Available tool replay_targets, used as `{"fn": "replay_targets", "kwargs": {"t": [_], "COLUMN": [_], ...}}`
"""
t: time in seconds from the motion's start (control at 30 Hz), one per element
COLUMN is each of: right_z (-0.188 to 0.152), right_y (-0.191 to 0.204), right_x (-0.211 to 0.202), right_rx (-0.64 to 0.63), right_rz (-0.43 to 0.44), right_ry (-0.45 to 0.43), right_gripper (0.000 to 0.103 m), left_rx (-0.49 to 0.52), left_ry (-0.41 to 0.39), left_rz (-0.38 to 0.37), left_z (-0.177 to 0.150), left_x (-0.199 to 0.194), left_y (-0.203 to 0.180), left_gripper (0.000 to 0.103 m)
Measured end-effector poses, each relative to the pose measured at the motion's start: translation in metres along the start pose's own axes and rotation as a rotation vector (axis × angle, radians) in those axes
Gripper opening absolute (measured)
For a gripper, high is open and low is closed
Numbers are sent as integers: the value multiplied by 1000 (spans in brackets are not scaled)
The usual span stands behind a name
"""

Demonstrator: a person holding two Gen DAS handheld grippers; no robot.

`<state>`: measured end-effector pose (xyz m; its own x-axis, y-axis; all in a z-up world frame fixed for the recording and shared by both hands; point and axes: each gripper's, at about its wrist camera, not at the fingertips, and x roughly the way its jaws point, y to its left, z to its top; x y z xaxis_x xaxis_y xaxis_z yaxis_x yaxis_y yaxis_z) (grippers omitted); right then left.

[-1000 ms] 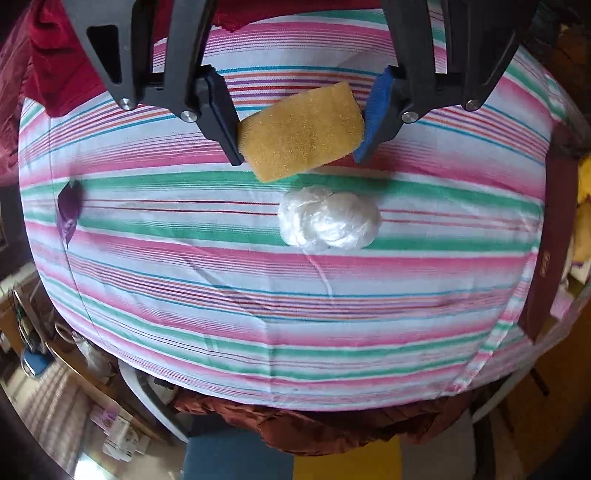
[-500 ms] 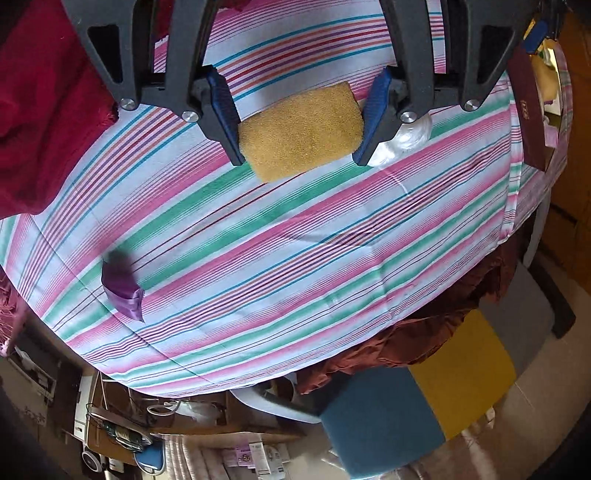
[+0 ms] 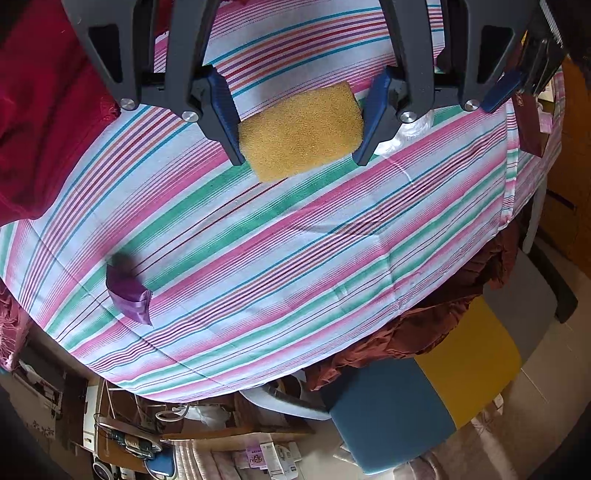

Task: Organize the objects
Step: 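Grasp the white wrapped ball with the left tool while the right tool grasps the last yellow sponge, then carry the wrapped ball and sponge over the gold tray and open both tools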

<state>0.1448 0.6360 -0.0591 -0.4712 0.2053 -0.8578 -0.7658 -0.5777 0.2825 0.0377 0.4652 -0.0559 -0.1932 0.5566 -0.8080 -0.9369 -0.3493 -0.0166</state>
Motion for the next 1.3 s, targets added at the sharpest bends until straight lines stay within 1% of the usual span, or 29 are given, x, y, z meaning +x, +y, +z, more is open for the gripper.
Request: {"fn": "replay_targets", "kwargs": {"t": [0.1,0.2,0.23,0.27,0.3,0.37,0.43,0.53,0.63,0.77,0.87,0.93,1.03,1.17,1.3], "right_z": [1,2,2,2,2,2,1,-3,-8,-17,-23,-27,-30,-29,-26], "right_y": [0,-1,-1,0,0,2,8,19,31,56,71,80,86,82,75], "right_x": [2,4,6,7,8,9,9,12,17,19,17,15,17,21,23], "right_rx": [3,6,6,4,0,-13,-39,-88,-137,-249,-314,-352,-382,-368,-344], "right_rz": [0,0,0,0,0,7,31,58,116,192,239,263,268,250,225], "right_ry": [-1,5,8,12,15,20,23,42,83,112,120,122,127,131,132], "right_gripper": [60,60,60,60,60,60,60,60,60,60,60,60,60,60,60], "left_rx": [7,-5,-12,-12,-7,-25,-54,-101,-161,-257,-267,-260,-270,-249,-253], "left_ry": [19,49,58,68,78,74,68,62,50,28,13,6,-5,-20,-21], "left_rz": [-16,-35,-48,-56,-53,-47,-58,-27,35,99,141,162,169,191,190], "left_z": [10,18,20,21,21,16,9,-12,-41,-83,-105,-113,-117,-119,-121], "left_x": [22,42,47,53,57,59,52,33,11,-21,-36,-40,-42,-42,-43], "left_y": [-3,-4,-5,-6,-8,-6,-2,10,25,42,44,43,44,37,37], "left_gripper": [61,57,54,45,39,38,37,37,37,38,38,38,38,38,38]}}
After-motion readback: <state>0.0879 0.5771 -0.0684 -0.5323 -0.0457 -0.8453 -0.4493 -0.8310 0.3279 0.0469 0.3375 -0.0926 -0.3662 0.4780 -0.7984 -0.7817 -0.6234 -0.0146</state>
